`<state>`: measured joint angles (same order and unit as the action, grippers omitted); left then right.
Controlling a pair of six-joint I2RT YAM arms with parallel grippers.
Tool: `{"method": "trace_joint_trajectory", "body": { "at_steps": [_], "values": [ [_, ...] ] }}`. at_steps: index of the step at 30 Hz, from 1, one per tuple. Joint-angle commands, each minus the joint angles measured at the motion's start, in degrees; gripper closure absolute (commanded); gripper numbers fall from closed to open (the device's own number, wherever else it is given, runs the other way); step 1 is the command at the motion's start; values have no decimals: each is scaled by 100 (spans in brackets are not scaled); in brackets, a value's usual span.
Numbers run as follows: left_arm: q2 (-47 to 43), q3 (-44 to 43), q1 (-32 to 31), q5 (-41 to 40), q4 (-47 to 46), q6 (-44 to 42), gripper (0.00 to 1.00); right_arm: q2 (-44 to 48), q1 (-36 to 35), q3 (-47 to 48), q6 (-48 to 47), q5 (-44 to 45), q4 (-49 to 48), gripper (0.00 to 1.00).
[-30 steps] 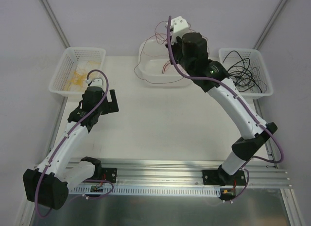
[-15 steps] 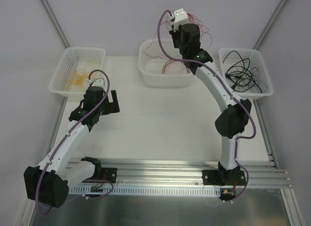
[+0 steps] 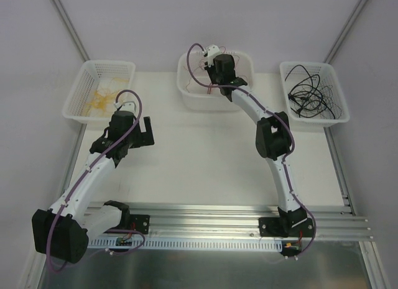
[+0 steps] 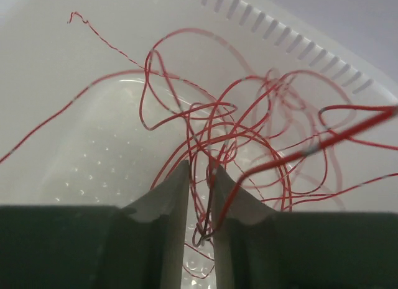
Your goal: Untangle the cables
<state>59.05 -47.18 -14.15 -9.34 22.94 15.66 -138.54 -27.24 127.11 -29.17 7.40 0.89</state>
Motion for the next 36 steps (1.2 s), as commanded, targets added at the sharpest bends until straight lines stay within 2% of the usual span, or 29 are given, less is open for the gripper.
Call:
{"method": "trace_joint_trajectory", "body": {
  "at_steps": [1,5,8,10,15,20,23,24,25,28,29,32,36],
  "values": [
    [19,-2,62,143,-132,-2,1,345,9,42,157,-221,-361,75],
    [2,7,62,152,-132,-10,1,740,9,-116,210,-186,-186,36],
    [-68,-2,53,135,-132,-10,1,1450,0,-632,359,-230,-115,23],
    [-121,7,53,117,-132,-10,1,2092,0,-941,429,-291,-115,19],
    [-236,7,62,108,-132,-10,1,3331,0,-1740,570,-345,498,1],
    [-437,33,53,38,-140,-28,1,4720,0,-2251,702,164,1466,0],
    [-692,68,53,-58,-176,-28,1,5800,0,-3223,894,927,1747,0],
    [-754,86,62,-94,-202,-37,1,6134,0,-3227,965,930,1818,0],
    [-815,129,62,-111,-246,-37,1,6711,0,-3654,1018,1235,2010,0],
    [-1096,182,62,-129,-281,-28,1,7646,0,-4393,1237,1676,2475,0],
    [-1167,200,53,-155,-307,-28,1,8267,0,-4579,1369,1782,2617,0],
    [-1588,314,62,-103,-308,7,1,9428,0,-5151,1502,2028,3171,0],
    [-2692,578,62,81,-238,86,1,10609,-9,-5574,1642,2275,3874,0]
  ]
}}
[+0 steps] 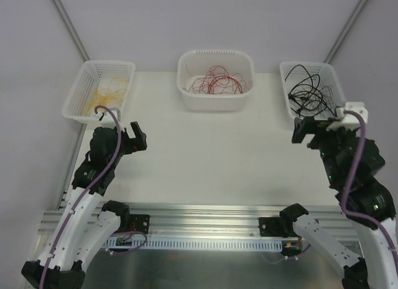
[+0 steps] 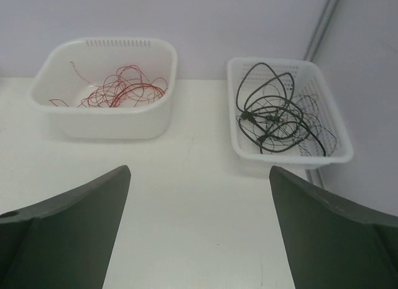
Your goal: Untangle the cables
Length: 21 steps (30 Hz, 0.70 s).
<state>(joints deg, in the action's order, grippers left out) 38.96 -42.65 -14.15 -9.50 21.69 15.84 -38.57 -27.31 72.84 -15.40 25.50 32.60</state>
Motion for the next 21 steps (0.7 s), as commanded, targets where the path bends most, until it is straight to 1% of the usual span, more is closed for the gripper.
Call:
{"method": "trace_joint_trajectory", "body": {
  "at_steps": [1,5,6,9,11,13,17,21],
  "values": [
    [-905,126,53,115,-52,104,1,779,6,-199,265,465,956,0],
    [-2161,12,62,62,273,192,1,1605,-2,-541,213,421,1371,0],
    [-2347,-41,62,18,457,209,1,1920,6,-612,195,378,1476,0],
    [-3051,-76,62,-61,695,341,1,2422,-2,-971,151,386,1539,0],
    [-3498,-85,62,-26,854,464,1,2949,6,-1148,116,403,1504,0],
    [-3763,-68,62,-35,968,525,1,3432,-2,-1412,90,316,1408,0],
    [-4404,-68,53,-44,1302,710,1,3978,-2,-1746,-60,0,1407,0],
    [-4836,3,62,-87,1583,711,1,4278,6,-1948,-51,-10,1521,0]
  ]
}}
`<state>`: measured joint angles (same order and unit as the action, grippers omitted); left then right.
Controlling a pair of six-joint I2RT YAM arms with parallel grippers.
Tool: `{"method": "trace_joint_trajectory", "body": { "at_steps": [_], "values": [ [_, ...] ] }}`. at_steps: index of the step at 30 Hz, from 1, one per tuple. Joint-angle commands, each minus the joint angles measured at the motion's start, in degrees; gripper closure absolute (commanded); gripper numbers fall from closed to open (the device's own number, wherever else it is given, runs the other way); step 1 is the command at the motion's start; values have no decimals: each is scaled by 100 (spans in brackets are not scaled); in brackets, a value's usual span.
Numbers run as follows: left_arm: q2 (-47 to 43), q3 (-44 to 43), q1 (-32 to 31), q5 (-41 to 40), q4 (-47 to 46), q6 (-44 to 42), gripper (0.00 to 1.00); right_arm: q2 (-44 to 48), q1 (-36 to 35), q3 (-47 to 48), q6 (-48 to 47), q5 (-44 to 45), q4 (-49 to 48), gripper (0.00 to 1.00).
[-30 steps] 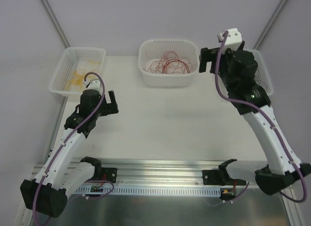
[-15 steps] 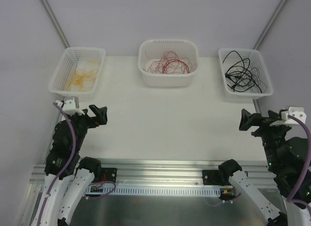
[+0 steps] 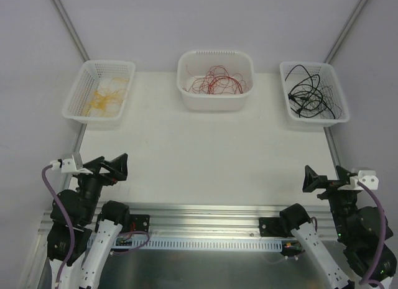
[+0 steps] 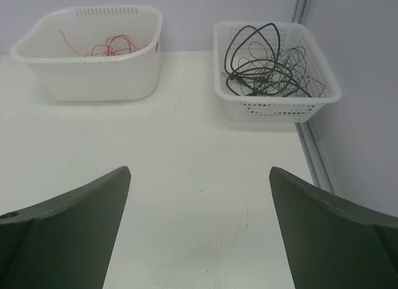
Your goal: Untangle the cables
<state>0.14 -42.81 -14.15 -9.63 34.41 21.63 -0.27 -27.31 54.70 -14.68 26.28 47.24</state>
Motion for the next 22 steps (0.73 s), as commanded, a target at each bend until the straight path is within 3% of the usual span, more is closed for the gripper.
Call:
{"method": "trace_joint_trajectory", "body": {
  "at_steps": [1,22],
  "values": [
    [-946,-8,62,-92,425,96,1,493,-2,-204,-123,-88,57,0],
    [-946,88,62,-127,681,316,1,695,-2,-319,-132,-79,-22,0]
  ]
}}
